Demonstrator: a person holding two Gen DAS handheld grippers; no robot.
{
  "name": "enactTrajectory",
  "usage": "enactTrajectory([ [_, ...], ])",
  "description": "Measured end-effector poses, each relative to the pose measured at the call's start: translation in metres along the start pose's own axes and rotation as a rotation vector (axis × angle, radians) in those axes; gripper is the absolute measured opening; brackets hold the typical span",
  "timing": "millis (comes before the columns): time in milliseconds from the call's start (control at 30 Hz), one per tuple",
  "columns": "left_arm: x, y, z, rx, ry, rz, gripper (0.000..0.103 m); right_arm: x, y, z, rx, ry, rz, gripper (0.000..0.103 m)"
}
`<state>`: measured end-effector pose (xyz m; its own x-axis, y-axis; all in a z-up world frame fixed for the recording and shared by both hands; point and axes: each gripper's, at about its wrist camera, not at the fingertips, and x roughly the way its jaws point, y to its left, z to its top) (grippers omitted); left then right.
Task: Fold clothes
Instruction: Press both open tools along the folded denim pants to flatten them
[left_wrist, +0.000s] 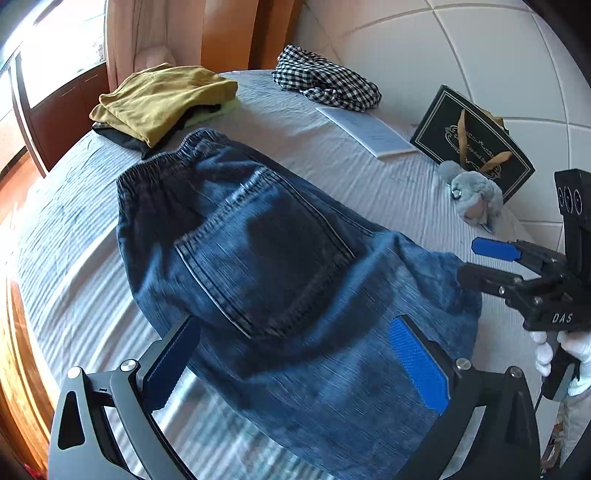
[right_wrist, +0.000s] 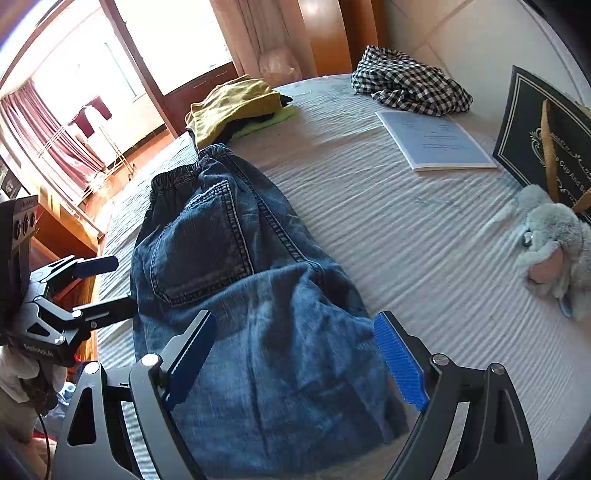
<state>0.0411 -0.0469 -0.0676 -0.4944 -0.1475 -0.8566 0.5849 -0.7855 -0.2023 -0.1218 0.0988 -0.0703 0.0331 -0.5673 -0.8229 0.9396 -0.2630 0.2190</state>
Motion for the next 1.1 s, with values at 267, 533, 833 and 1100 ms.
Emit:
enactTrajectory([
  [267, 0.010, -0.066, -0.075, -0.028, 0.085, 0.073, 0.103, -0.022, -0.037, -0.057, -0.176, 0.034, 0.060, 0.087],
  [533, 0.012, -0.088, -0.117, -0.071, 0.118, 0.128, 0.103, -0.007, -0.045, -0.086, -0.353, 0.068, 0.075, 0.086],
  [833, 0.043, -0.101, -0.136, -0.085, 0.142, 0.195, 0.103, 0.010, -0.042, -0.092, -0.457, 0.064, 0.092, 0.086],
  [1100, 0.046, -0.097, -0.134, -0.092, 0.130, 0.263, 0.103, 0.023, -0.038, -0.092, -0.519, 0.035, 0.117, 0.086],
])
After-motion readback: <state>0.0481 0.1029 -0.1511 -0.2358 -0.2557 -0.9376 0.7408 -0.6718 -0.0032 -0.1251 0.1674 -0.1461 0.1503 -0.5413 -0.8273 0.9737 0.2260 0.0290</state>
